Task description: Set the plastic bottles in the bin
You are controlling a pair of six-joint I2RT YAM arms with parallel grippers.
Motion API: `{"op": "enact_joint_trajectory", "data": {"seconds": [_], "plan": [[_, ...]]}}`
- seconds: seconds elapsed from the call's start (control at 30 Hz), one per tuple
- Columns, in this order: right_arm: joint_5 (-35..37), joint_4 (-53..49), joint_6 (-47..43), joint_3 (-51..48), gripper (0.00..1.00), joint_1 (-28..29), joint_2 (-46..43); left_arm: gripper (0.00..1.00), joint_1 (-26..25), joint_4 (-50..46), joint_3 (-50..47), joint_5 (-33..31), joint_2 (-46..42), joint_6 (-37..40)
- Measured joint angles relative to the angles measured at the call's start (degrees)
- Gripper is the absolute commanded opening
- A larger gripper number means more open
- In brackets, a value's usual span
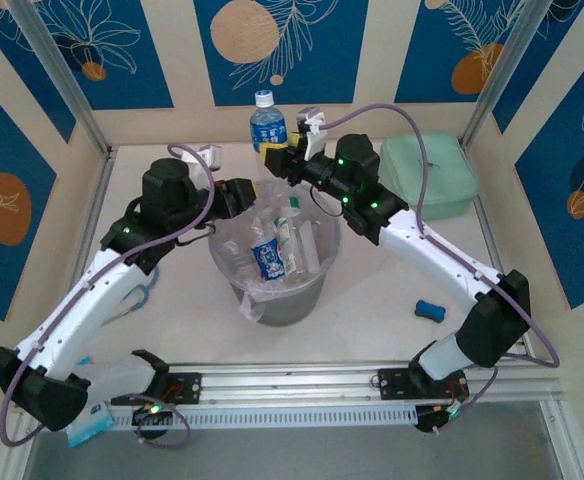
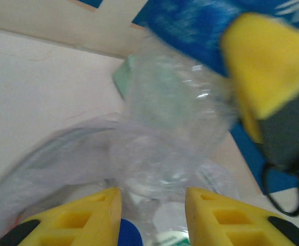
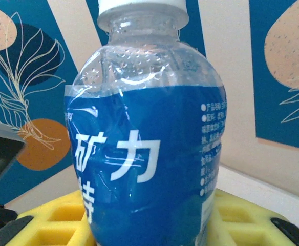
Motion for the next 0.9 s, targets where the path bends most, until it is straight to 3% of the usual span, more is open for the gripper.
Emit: {"op": "enact_joint_trajectory", "data": {"seconds": [0.3, 0.43, 0.67, 0.9], "plan": [[-3.5, -4.5, 1.1, 0.2, 0.0, 2.2, 0.3, 0.38, -0.2, 0.6, 1.5, 4.2, -0.5, -0.9], [-5.2, -5.3, 1.5, 0.2, 0.0, 2.4, 0.3, 0.52, -0.2, 0.4, 1.6, 4.1, -0.3, -1.0], [-7.4, -7.4, 2.8, 0.2, 0.0, 2.6, 0.2, 0.68, -0.1, -4.8, 7.4, -5.6, -0.3, 3.3], [-8.2, -17.5, 3.7, 3.8, 0.04, 2.7, -0.4, 0.7, 0.3, -7.3, 16.1, -11.8, 3.5, 7.9]]}}
